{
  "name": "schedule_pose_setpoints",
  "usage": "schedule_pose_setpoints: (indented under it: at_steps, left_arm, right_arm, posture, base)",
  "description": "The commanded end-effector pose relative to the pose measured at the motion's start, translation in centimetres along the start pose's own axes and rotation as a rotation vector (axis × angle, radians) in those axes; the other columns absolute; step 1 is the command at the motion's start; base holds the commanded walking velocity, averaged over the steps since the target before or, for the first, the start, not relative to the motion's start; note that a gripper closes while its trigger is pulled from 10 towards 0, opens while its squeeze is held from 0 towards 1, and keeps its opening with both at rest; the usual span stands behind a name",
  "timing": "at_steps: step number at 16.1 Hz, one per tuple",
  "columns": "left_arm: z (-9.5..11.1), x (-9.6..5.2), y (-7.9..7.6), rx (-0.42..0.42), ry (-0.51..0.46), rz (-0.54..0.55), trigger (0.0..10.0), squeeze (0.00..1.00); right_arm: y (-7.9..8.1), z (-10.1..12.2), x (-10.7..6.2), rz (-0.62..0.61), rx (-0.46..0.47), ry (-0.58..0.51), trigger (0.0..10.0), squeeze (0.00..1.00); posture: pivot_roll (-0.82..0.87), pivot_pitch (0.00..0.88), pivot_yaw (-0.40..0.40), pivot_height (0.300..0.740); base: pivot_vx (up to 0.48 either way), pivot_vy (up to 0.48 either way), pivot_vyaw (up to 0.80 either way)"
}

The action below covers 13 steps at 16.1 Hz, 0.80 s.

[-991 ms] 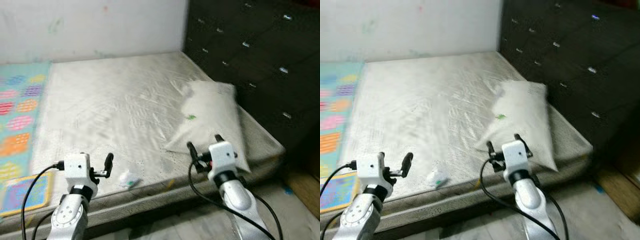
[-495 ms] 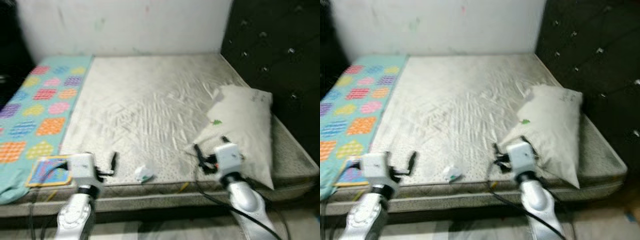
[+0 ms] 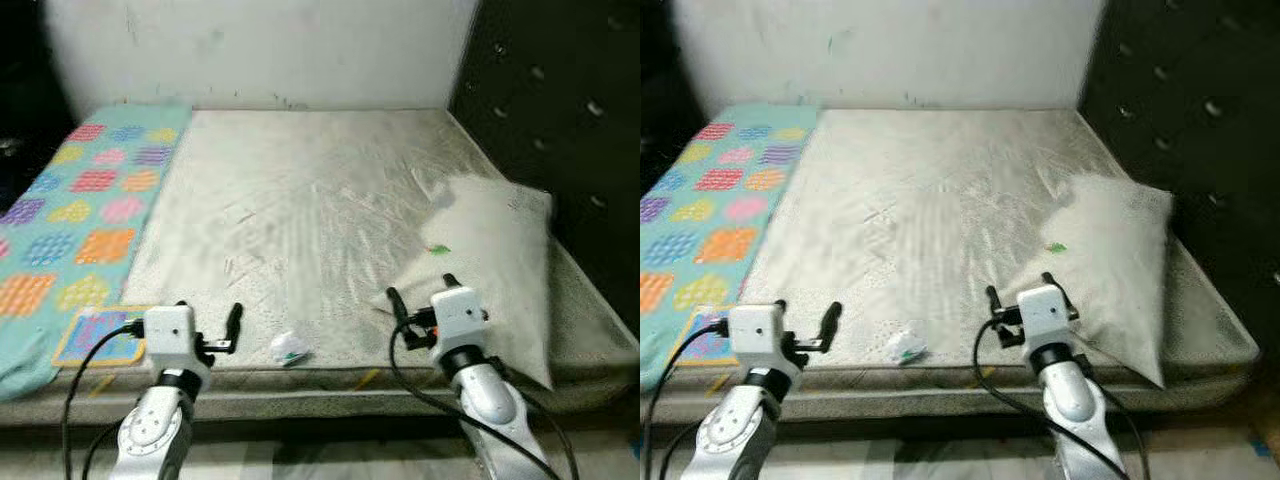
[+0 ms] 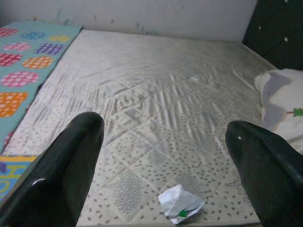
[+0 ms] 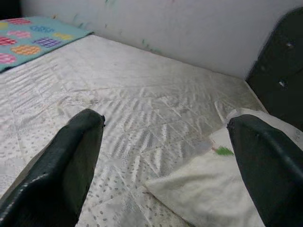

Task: Clean up the room

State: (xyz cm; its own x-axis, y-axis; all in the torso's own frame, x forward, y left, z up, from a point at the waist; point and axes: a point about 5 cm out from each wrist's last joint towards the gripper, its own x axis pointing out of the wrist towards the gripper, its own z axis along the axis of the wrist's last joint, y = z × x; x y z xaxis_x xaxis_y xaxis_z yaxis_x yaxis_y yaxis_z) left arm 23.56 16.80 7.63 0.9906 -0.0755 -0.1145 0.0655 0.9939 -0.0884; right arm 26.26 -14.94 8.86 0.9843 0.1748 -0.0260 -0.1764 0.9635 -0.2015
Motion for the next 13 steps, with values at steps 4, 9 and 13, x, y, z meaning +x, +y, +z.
schedule_pose_setpoints:
  at_steps: [4,9,13]
  left_arm:
    - [0.19,-0.18,0.45,-0.003,-0.012,0.010,10.0,0.00]
    - [0.20,-0.06,0.50,-0.008,-0.008,0.005,10.0,0.00]
    - [0.19,0.00,0.51,-0.011,-0.005,0.001,10.0,0.00]
  right_arm:
    - [0.23,0.34,0.35,0.010,0.003,-0.017,10.0,0.00]
    - [0.22,0.35,0.47,0.003,0.006,-0.016,10.0,0.00]
    - [0.24,0.34,0.51,-0.001,0.008,-0.015,10.0,0.00]
  posture:
    - [-0.13,0.000,-0.041,0.740]
    - [-0.14,0.000,-0.037,0.740]
    - [-0.14,0.000,-0.035,0.740]
  base:
    - [0.188,0.000,0.20]
    - [0.286,0.000,0.00]
    - [0.330,0.000,0.00]
